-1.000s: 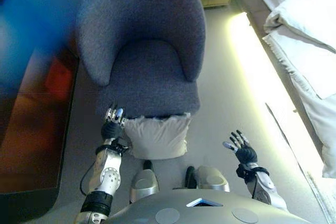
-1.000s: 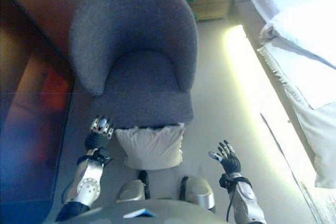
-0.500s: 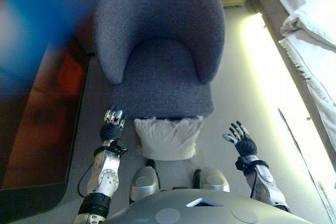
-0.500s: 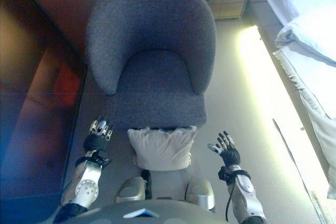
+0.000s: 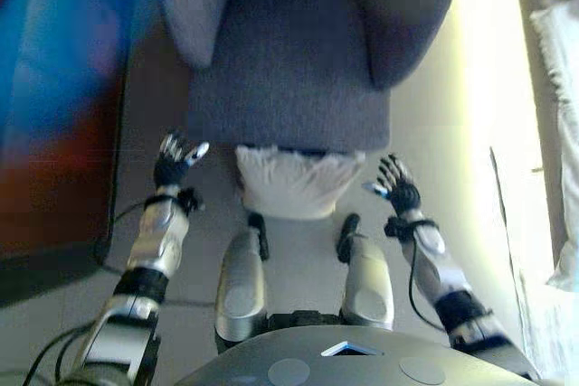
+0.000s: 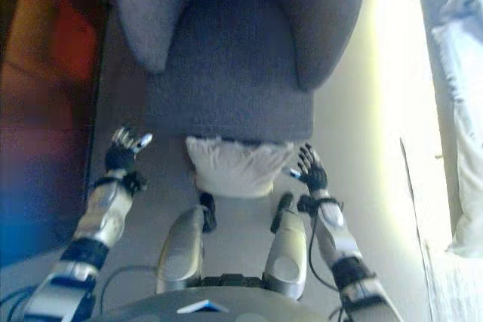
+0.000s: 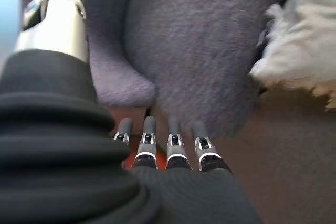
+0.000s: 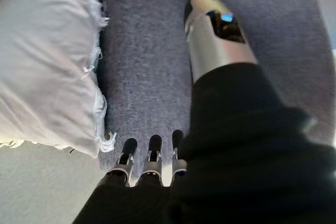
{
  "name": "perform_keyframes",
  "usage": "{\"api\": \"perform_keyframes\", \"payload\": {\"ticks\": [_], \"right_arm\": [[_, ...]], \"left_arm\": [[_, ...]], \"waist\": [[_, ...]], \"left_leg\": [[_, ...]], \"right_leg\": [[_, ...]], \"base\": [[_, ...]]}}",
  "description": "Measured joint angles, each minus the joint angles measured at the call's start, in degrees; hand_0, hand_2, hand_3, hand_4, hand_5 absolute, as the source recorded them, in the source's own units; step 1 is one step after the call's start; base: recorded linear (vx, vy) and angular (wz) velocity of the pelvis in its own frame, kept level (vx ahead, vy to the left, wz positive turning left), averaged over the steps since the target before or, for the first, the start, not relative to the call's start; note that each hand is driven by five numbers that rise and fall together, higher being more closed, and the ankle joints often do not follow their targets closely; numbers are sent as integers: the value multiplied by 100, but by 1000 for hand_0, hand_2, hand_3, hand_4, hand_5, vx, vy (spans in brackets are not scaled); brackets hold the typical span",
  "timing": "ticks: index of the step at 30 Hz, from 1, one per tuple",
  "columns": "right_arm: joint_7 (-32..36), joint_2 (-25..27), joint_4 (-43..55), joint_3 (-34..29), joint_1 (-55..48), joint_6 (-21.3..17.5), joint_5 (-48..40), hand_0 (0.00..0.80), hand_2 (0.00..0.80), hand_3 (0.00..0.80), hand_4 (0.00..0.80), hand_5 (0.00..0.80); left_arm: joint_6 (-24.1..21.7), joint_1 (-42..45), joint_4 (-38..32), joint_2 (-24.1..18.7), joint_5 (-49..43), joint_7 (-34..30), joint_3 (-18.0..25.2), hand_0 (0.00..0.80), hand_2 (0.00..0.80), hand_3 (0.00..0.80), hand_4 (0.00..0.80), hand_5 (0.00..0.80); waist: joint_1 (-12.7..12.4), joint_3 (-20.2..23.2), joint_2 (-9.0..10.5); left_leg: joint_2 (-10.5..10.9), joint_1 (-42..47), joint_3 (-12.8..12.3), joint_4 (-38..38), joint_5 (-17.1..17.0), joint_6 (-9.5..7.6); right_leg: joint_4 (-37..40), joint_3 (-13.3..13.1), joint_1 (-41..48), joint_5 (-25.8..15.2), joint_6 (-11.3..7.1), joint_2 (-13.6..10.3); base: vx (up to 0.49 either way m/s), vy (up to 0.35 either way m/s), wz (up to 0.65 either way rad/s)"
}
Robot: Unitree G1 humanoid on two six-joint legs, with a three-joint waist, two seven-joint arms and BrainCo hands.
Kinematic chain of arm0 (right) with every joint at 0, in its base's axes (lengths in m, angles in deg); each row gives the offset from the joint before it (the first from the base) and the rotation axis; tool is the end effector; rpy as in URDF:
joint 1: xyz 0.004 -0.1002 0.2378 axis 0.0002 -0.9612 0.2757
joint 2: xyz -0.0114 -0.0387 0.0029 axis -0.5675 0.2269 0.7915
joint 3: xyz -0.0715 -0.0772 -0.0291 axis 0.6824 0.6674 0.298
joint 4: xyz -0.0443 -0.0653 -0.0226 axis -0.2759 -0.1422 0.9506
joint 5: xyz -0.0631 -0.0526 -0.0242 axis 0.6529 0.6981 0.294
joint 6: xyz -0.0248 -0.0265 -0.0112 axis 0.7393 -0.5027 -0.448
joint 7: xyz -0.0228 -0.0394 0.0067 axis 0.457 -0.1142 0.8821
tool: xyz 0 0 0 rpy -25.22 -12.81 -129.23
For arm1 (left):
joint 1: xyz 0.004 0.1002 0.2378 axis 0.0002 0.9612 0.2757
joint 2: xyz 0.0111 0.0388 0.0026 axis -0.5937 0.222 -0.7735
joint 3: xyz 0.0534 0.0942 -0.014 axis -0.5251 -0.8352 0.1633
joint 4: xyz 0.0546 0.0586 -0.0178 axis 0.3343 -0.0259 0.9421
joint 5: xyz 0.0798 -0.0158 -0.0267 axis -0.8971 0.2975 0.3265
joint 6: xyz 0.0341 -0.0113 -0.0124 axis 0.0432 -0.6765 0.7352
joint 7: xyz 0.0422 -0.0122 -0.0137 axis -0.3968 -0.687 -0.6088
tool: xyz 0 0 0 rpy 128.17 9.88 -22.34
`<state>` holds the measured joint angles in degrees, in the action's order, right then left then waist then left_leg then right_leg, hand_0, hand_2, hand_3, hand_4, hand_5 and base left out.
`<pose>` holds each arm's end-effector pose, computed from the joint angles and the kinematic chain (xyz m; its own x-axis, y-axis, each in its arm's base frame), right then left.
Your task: Pick up the cushion and take it to the sofa
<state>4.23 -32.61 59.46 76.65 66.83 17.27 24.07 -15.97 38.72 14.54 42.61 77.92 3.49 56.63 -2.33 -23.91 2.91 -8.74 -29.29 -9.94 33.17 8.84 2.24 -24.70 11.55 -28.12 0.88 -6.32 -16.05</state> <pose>0.2162 -0.1821 0.0030 0.9839 0.0014 -0.1790 0.0274 0.9870 0.1585 0.2307 0.2146 0.0208 0.9692 0.2163 -0.1175 -0.2286 0.9680 -0.1035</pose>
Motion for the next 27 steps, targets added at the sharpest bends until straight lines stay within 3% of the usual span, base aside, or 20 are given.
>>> {"api": "perform_keyframes", "payload": {"ticks": [4,10,15,21,27], "right_arm": [[-98,296,-185,69,512,45,-1,0,0,0,0,0],[-91,431,-1218,147,1384,338,-3,0,0,0,0,0],[-88,671,-1376,241,2293,393,0,0,0,0,0,0],[-20,1005,-1385,214,2601,509,-9,0,0,0,0,0],[484,1327,-1617,234,2720,822,-7,0,0,0,0,0]], "left_arm": [[-5,-243,547,319,-161,32,-48,0,0,0,0,0],[-181,-650,1073,338,-209,-58,-65,0,0,0,0,0],[-234,-1264,1200,251,-211,-55,-237,0,0,0,0,0],[-360,-1447,1250,220,-86,63,-208,0,0,0,0,0],[-365,-1412,1361,109,-81,-47,-55,0,0,0,0,0]], "waist": [[133,-293,-55],[135,-453,-270],[132,-615,-461],[153,-625,-525],[152,-637,-615]], "left_leg": [[-17,-275,173,273,68,55],[68,-817,281,854,227,28],[50,-1755,314,1597,370,-45],[10,-2751,384,2931,872,-116],[-117,-3782,577,4259,1327,-110]], "right_leg": [[-473,16,-353,134,101,-79],[-1376,-41,-990,518,161,-339],[-2193,-161,-1939,728,211,-512],[-3602,-547,-3049,1239,211,-721],[-4886,-861,-4086,1679,226,-726]], "base": [[3,55,-6],[-37,64,14],[-71,51,10],[-13,52,5],[0,0,0]]}}
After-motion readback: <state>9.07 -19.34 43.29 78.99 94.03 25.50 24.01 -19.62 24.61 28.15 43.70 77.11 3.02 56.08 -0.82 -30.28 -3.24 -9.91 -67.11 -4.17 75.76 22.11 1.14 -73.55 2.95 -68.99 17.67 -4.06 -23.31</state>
